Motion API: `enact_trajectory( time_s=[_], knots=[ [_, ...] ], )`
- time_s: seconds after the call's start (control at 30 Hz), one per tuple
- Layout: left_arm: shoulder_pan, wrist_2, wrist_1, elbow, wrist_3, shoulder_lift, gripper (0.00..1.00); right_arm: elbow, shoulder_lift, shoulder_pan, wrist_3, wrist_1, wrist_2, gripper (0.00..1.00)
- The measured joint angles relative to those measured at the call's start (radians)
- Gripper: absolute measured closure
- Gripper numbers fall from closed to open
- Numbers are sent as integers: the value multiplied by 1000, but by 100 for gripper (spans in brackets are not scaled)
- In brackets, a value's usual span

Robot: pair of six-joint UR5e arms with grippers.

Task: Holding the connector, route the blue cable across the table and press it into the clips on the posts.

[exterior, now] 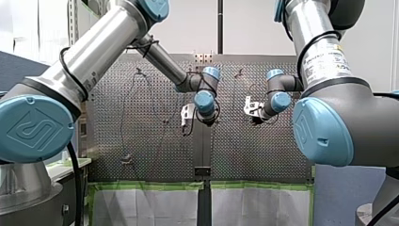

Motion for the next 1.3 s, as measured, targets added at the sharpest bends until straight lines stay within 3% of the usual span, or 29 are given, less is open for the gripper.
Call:
enact_trajectory(
  time_s=[0.4,0.6,0.9,1.3],
  knots=[
    [-102,-43,99,12,-55,-1,0,0,0,-1,4,0,-2,100],
    [-150,-48,87,64,-66,-42,0,0,0,-4,6,1,-5,100],
    [-144,-71,17,144,-89,-121,0,0,-1,-10,3,11,-8,100],
    [-138,-75,6,240,-106,-162,0,0,-1,-11,6,10,-16,100]
  ],
)
